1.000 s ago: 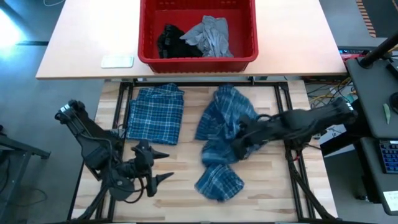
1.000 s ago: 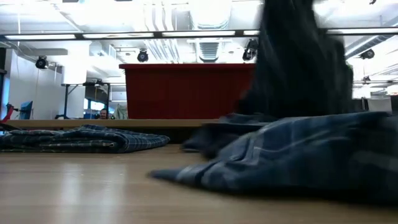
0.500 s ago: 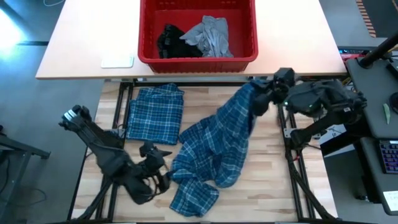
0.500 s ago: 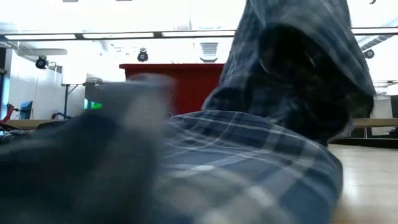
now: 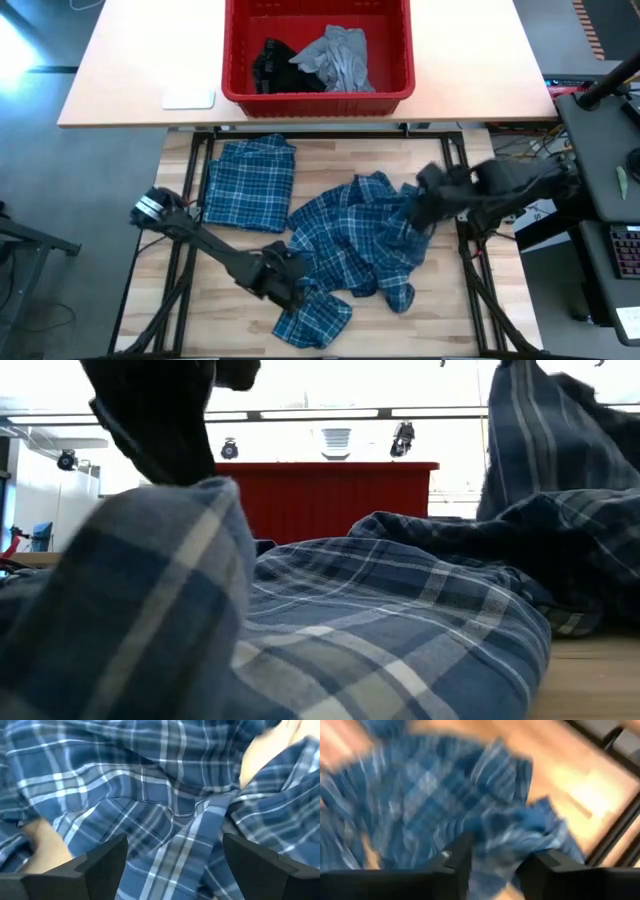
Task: Fold Laundry from Bin
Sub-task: Fold the blue patterned long sleeve shirt
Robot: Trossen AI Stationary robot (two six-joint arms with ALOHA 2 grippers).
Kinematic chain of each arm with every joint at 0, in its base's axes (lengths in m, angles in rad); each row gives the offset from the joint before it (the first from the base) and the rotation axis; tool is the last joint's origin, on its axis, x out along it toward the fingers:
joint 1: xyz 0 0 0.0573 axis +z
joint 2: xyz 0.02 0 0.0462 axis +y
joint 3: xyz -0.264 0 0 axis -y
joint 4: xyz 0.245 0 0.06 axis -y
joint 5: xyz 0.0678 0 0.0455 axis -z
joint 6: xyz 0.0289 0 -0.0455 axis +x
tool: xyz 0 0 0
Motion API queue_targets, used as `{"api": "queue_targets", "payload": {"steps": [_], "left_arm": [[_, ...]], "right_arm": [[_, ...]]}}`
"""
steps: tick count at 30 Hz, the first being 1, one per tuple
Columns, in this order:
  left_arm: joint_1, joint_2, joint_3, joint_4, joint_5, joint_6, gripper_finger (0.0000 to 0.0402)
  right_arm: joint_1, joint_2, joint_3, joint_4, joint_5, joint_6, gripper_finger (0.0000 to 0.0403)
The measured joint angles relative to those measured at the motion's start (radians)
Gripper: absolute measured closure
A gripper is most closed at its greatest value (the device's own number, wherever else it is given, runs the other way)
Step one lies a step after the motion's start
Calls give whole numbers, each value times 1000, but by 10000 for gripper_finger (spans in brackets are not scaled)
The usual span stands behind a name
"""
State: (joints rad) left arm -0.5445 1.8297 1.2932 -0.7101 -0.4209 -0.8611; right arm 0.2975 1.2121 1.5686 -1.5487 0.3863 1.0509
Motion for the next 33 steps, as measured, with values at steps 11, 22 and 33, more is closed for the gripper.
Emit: {"api": "queue_targets", "payload": {"steps": [11,22,33], "left_arm": [[46,232,66,53,104,148,300],[-5,35,431,-534,-32,171,399],[-91,-231,905,-647,-421,174,401]], "right_arm": [[133,23,-218,207,-55,16,167],[283,21,-158,429,-17,-238,168],[348,111,-264,702,62,-443,161]]}}
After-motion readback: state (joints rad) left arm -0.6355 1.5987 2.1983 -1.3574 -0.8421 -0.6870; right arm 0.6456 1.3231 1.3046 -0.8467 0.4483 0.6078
